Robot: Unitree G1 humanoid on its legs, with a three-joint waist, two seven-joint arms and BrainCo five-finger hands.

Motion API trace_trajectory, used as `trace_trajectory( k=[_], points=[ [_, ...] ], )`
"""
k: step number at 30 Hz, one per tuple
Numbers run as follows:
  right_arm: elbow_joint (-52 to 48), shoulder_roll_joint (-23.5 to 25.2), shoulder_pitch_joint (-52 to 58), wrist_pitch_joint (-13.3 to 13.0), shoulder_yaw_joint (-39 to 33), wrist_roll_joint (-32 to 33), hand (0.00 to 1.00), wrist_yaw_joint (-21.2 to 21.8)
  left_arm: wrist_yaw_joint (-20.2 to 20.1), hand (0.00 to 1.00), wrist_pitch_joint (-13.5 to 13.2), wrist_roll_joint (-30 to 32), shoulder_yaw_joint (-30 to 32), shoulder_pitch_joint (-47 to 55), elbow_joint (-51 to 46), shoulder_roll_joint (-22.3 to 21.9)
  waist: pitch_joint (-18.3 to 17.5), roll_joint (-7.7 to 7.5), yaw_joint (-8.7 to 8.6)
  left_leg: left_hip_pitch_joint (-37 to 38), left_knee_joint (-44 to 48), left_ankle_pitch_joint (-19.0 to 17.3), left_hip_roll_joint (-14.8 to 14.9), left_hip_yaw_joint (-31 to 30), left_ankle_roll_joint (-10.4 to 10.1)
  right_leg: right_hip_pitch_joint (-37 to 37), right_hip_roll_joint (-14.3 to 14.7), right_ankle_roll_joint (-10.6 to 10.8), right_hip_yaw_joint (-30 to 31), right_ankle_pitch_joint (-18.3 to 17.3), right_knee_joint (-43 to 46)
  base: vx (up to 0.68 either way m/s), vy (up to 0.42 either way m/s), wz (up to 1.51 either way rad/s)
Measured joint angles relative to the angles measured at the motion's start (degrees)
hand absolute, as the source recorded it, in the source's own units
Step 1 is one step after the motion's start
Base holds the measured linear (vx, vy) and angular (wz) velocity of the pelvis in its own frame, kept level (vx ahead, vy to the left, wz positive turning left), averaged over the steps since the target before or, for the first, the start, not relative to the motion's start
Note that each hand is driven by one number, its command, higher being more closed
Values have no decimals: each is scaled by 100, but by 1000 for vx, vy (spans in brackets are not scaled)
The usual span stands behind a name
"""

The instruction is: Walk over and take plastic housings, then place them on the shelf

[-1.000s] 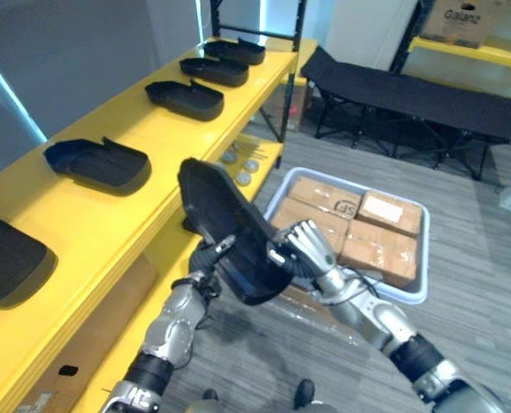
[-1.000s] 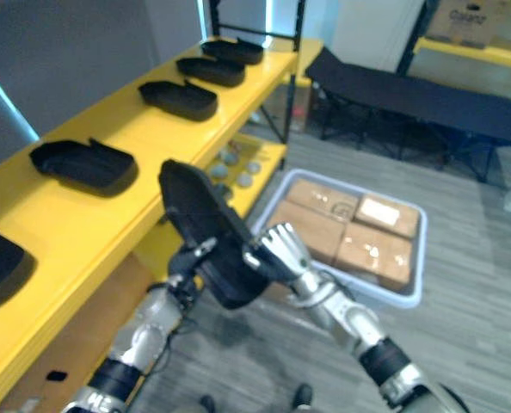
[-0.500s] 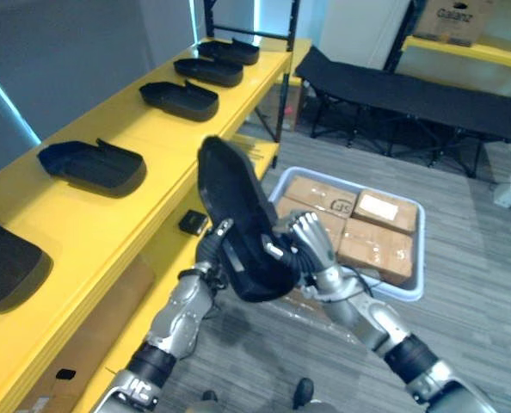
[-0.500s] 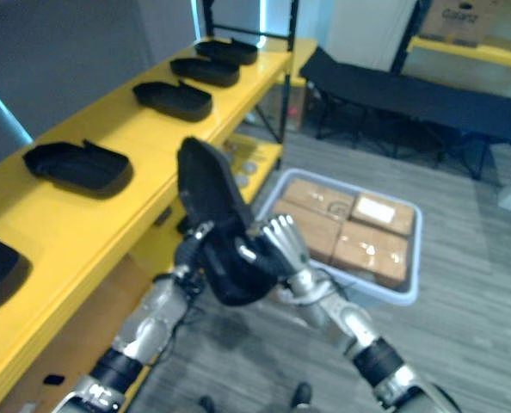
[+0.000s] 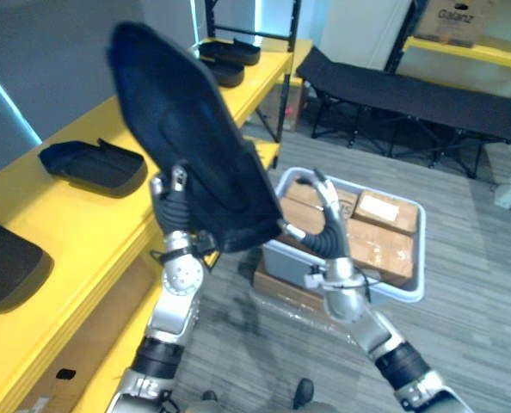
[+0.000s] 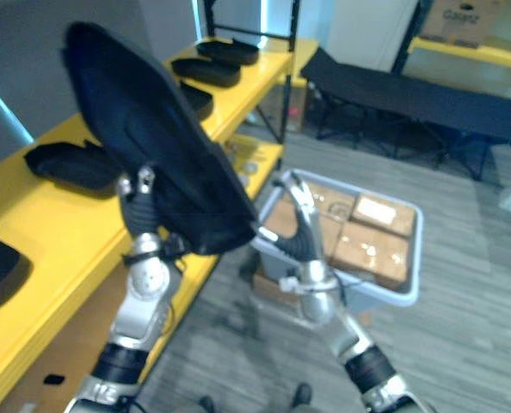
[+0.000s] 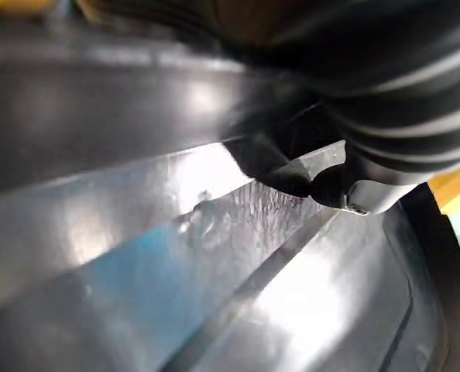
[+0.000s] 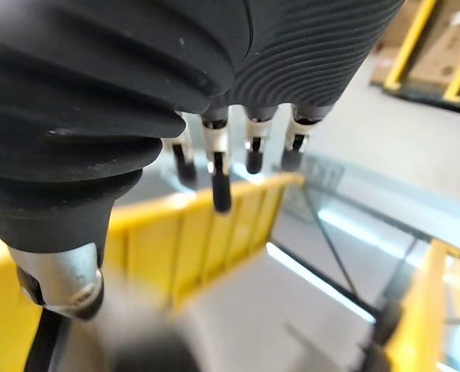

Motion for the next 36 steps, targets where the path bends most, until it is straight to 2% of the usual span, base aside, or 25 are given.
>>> trace_trajectory(
  k=[3, 7, 11, 14, 15, 17, 18, 19, 23, 26, 28, 29, 32, 34, 35, 36],
  points=[
    [-533, 29, 182, -149, -596, 934, 0, 476, 471, 100, 110, 658, 322, 138, -202, -15, 0, 0, -20, 88, -92, 0, -5, 61, 1, 34, -3, 12, 8, -57, -1, 1, 10, -4],
    [-896, 193, 628, -149, -1137, 1998, 0, 1141, 906, 100, 316, 1399, 516, 331, -397, -32, -5, 9, -82, 154, -151, -1, -3, 155, 0, 15, 1, 21, 55, -61, -1, 10, 10, -8],
    [-911, 459, 1346, -57, -1585, 2593, 0, 1347, 1079, 100, 352, 1750, 591, 521, -415, -135, 0, 24, -175, 168, -182, -8, -2, 206, -3, -18, 8, 32, 106, -53, -1, 20, 14, -6],
    [-760, 686, 1782, 162, -1779, 2837, 0, 1363, 1055, 100, 150, 1744, 666, 937, -632, -284, -4, 43, -241, 192, -205, -35, 5, 295, -6, -66, 22, 36, 202, -50, -1, 22, 12, -15],
    [-678, 819, 1972, 290, -1808, 2937, 0, 1362, 943, 100, -20, 1706, 648, 1190, -801, -347, -4, 45, -301, 191, -215, -38, 5, 295, -5, -68, 23, 36, 201, -50, -1, 24, 10, -7],
    [-468, 994, 2221, 367, -1810, 3004, 0, 1337, 704, 100, -297, 1506, 500, 1498, -1052, -456, -2, 49, -310, 194, -230, -41, 8, 304, -2, -75, 23, 36, 211, -50, -1, 0, 0, 0],
    [-242, 1133, 2340, 375, -1805, 3100, 0, 1333, 531, 100, -513, 1382, 375, 1715, -1227, -487, -1, 55, -305, 221, -249, -41, 26, 312, -2, -62, 22, 36, 218, -50, -1, 0, 0, 0],
    [-203, 1155, 2353, 374, -1804, 3110, 0, 1328, 500, 100, -548, 1363, 366, 1755, -1259, -489, 2, 59, -305, 234, -253, -41, 26, 315, -2, -52, 23, 36, 221, -50, -1, 0, 0, 0],
    [7, 1291, 2412, 238, -2006, 3183, 0, 1382, 251, 100, -966, 1207, 517, 2120, -1525, -491, -75, 207, -287, 351, -301, -68, 19, 320, 11, 88, 5, 71, 210, -77, -1, -7, 6, 1],
    [105, 1211, 2193, 148, -2042, 3188, 0, 1700, 192, 100, -995, 1121, 889, 2248, -1649, -443, -163, 310, -260, 354, -301, -83, 24, 300, 4, 112, 3, 91, 173, -122, -3, -9, -1, 1],
    [148, 1088, 1939, 131, -1967, 3263, 0, 1959, 201, 100, -990, 1122, 1267, 2249, -1750, -385, -177, 356, -124, 294, -298, -80, 30, 198, -11, 117, -8, 82, 73, -177, -3, -41, -6, 20],
    [155, 1044, 1857, 121, -1888, 3264, 0, 1979, 207, 100, -979, 1126, 1390, 2261, -1822, -385, -183, 357, -107, 230, -292, -61, 29, 94, -24, 126, -11, 76, -28, -187, -3, -34, -21, 55],
    [356, 974, 1404, 130, -1408, 3116, 0, 1970, 210, 100, -925, 1111, 1909, 2443, -2115, -379, -183, 361, 124, -26, -311, 108, -3, -441, -50, 209, -22, 75, -588, -229, -3, -2, -29, 91],
    [600, 960, 1063, 191, -998, 2941, 0, 1937, 208, 100, -896, 1110, 2349, 2831, -2343, -406, -193, 365, 509, -65, -319, 187, -8, -859, -71, 396, -10, 95, -980, -266, -3, 54, -29, 93],
    [654, 934, 976, 212, -900, 2915, 0, 1937, 206, 100, -884, 1111, 2472, 2950, -2398, -419, -195, 361, 597, -74, -319, 190, -17, -962, -74, 437, -8, 105, -1083, -276, -3, 56, -21, 84],
    [791, 927, 765, 300, -749, 2829, 0, 1937, 158, 100, -889, 1065, 2725, 3191, -2464, -429, -204, 361, 779, -115, -305, 199, -59, -1133, -68, 521, -6, 134, -1251, -316, -3, 26, -14, 60]
  ],
)
